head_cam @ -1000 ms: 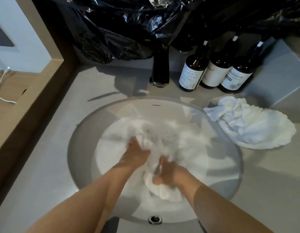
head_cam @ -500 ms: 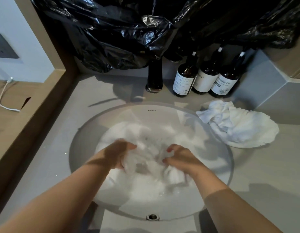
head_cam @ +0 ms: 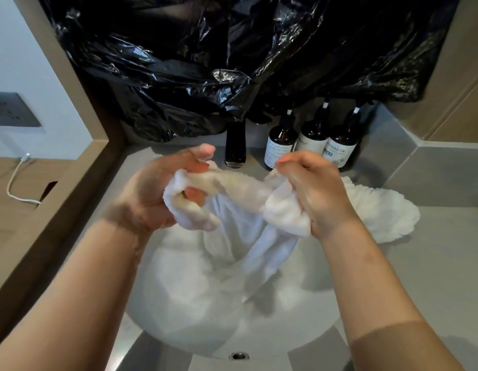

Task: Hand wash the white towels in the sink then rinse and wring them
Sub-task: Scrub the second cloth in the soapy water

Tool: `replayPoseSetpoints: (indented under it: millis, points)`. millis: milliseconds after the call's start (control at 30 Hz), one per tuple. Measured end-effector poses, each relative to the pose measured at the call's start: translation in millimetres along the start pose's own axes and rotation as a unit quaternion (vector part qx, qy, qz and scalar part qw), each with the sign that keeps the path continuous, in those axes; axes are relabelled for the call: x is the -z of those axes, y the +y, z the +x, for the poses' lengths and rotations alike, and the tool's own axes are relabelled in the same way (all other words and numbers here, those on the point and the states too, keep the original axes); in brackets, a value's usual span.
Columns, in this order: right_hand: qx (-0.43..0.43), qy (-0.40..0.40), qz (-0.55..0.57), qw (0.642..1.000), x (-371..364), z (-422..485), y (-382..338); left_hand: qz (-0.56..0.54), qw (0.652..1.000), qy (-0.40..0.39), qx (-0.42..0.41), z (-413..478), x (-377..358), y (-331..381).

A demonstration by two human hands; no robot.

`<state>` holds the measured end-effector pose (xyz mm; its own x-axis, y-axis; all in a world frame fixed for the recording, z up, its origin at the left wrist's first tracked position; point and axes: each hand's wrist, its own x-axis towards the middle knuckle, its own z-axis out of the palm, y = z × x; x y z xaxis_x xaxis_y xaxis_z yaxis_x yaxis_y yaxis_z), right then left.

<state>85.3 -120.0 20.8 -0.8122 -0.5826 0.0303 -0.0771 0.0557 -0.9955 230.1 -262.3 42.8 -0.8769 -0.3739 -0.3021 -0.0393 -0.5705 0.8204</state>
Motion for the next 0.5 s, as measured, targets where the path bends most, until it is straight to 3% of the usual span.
replayPoseSetpoints:
  millis: [100,200,333,433,500]
  points:
    - [-0.003,-0.028,-0.037,0.999,1,2,6,0.036,0.999,0.032,0.006,5,4,-5]
    - [-0.081,-0.053,-0.104,0.990,-2,2,49,0.115,0.988,0.098,0.025,13,11,-41]
    - [-0.216,-0.088,-0.217,0.948,-9,-9,113,0.016,0.981,0.153,0.122,29,38,-99]
    - [-0.231,-0.122,-0.311,0.914,-11,-24,133,0.060,0.962,0.180,0.196,34,53,-129]
    - [-0.225,-0.109,-0.247,0.936,-10,-28,133,0.096,0.957,0.181,0.203,33,56,-133]
